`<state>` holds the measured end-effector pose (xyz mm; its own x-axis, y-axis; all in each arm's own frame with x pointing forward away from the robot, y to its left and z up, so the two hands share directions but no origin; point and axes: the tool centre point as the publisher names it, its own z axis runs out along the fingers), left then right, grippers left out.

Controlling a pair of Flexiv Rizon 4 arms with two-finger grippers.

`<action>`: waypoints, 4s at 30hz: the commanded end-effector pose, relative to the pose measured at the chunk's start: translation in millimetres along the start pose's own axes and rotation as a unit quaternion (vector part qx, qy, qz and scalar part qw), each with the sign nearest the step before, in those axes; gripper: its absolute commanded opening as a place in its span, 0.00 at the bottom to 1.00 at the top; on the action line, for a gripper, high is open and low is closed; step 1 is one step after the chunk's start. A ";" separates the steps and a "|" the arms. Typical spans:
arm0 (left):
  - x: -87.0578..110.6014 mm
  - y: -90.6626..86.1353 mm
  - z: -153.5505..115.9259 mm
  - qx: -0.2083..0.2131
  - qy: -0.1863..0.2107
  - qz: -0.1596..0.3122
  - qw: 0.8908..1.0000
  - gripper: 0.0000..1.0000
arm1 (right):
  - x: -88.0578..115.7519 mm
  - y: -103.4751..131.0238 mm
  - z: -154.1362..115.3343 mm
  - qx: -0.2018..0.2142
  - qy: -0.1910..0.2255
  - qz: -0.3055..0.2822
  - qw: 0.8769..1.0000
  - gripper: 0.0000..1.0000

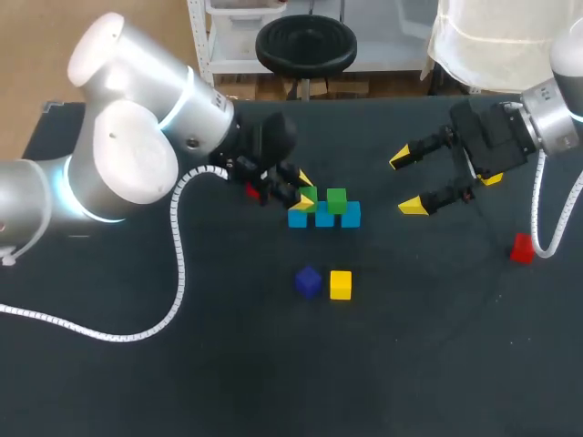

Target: Place the blue cubes, place green cubes on the blue cubes, place the yellow cubes on the green cubes, then place the red cubes on the yellow cubes, and place purple cube on the red cubes.

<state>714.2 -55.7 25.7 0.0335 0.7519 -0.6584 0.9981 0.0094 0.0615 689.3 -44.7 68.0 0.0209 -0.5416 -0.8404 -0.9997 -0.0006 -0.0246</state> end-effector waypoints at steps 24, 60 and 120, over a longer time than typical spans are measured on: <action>-3.7 -4.6 0.1 0.000 0.007 -0.003 1.000 0.00 | 0.2 0.3 0.0 0.001 -0.001 -0.001 1.000 1.00; -0.7 -2.8 0.2 -0.003 -0.005 -0.006 1.000 1.00 | 0.2 0.3 0.0 0.001 -0.001 -0.001 1.000 1.00; 40.5 -14.2 -88.8 -0.015 -0.117 0.071 0.990 1.00 | 0.2 0.3 0.0 0.001 -0.001 -0.001 1.000 1.00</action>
<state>701.0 33.9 59.1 0.1917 0.5522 -0.8114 0.9801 -0.0645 0.1877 689.3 -44.7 68.0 0.0209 -0.5416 -0.8404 -0.9997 -0.0006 -0.0245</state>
